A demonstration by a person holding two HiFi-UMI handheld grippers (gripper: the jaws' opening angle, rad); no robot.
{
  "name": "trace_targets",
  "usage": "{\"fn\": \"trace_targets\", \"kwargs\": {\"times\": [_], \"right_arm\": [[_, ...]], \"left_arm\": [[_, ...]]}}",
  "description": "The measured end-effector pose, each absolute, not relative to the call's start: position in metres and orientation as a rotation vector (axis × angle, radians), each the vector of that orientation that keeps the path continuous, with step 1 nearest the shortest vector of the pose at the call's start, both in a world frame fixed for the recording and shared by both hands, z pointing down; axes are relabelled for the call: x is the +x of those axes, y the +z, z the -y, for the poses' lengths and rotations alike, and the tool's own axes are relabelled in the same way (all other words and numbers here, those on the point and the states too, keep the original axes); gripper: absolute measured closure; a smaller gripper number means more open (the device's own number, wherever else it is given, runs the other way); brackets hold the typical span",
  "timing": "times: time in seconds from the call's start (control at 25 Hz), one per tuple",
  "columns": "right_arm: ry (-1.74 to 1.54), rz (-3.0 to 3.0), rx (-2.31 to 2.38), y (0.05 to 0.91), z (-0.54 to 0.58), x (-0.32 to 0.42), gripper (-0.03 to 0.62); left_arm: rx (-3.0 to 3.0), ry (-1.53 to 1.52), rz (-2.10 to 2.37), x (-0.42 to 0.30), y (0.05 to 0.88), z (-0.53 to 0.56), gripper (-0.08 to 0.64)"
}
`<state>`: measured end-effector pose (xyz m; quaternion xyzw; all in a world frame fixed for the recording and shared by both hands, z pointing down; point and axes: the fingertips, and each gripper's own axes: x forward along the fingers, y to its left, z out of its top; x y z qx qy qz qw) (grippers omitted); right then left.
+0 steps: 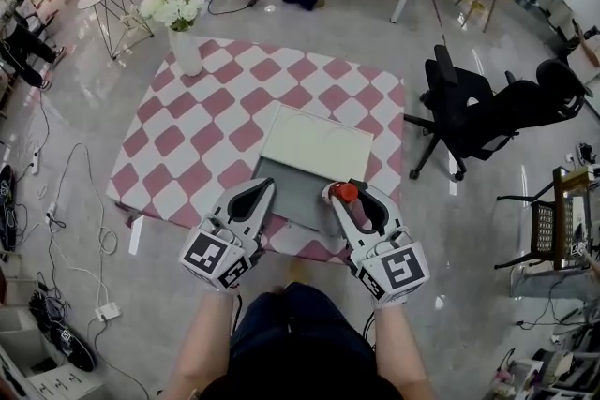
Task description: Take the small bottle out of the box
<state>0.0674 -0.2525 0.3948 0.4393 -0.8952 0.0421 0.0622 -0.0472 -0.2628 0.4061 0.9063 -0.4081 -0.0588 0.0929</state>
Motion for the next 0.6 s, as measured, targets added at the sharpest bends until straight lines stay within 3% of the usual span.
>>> {"fn": "trace_targets", "kwargs": {"times": [0.6], "right_arm": [[0.08, 2.737, 1.358, 0.361, 0.245, 0.071, 0.445]], "left_arm": [[2.708, -0.217, 1.217, -0.049, 0.382, 0.257, 0.56]]}}
